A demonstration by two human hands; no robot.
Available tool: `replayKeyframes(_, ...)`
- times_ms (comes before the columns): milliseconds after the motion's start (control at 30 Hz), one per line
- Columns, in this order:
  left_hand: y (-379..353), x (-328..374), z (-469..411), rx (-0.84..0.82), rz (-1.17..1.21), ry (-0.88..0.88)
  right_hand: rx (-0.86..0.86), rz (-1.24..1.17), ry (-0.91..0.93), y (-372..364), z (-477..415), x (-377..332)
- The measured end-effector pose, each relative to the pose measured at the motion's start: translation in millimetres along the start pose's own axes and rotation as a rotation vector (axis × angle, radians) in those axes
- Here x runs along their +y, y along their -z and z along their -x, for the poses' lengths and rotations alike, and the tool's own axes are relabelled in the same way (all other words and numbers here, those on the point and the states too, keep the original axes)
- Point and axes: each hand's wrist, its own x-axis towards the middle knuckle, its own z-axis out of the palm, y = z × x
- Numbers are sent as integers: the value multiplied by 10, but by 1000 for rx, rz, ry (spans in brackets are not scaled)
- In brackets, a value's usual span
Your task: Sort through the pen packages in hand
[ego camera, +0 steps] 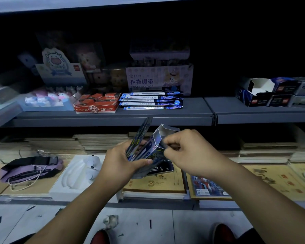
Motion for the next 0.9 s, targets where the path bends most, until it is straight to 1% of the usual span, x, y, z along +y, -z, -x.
replayKeyframes(133,-11,-21,-1,1,-69,-36,-117,-8,-37,-74,-12,-14)
replayKeyframes(300,1,-27,0,11,-90,-46,-197,-70,-31,-69,-2,-18)
replayKeyframes(433,-24,3,22,-3,-145,-86,-214,23,-28,-91,-3,12)
replayKeyframes(533,-20,1,20,-26,-129,-68,-206,42,-41,-117,7,6)
replayKeyframes(600,-20,-4,5,-27,-124,-50,-174,24,-39,-138,18,8)
replayKeyframes(733,-27,-8,-27,-8,-90,-7,-43,39,7,-150,7,-22)
replayKeyframes(900,-7,-9,-21,-19,-56,23,141,208,133,-127,-7,-14)
